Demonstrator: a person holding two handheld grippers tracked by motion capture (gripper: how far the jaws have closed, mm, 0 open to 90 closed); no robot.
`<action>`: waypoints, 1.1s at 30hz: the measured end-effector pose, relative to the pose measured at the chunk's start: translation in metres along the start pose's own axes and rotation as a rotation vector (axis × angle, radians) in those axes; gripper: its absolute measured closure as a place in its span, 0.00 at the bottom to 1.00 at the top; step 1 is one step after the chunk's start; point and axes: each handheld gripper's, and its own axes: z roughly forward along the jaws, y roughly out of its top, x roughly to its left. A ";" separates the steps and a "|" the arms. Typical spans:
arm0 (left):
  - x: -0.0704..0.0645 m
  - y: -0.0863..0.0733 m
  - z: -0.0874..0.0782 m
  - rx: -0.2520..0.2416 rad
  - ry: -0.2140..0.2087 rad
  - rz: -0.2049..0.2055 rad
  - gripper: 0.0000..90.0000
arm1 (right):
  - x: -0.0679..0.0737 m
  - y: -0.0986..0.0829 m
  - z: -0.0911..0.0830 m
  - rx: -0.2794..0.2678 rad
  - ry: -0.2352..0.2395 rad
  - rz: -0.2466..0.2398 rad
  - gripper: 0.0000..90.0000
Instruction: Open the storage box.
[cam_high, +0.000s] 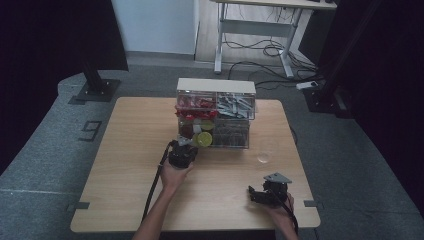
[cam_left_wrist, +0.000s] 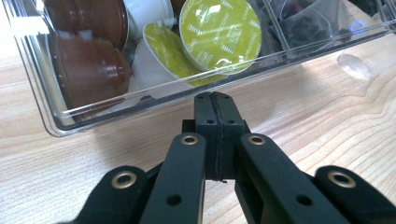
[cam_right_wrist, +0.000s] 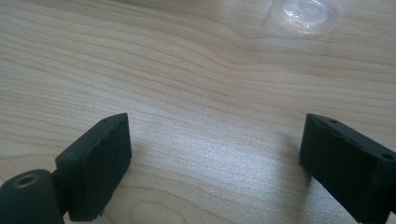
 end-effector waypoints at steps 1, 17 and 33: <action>-0.001 0.001 -0.003 -0.011 0.003 0.004 1.00 | 0.000 0.000 0.000 0.000 0.000 0.000 0.10; -0.002 0.007 -0.012 -0.028 0.007 0.011 1.00 | 0.000 0.000 0.000 -0.003 -0.002 0.002 0.12; 0.000 0.017 -0.019 -0.039 0.005 0.012 1.00 | 0.000 0.000 0.000 -0.006 -0.002 -0.001 0.12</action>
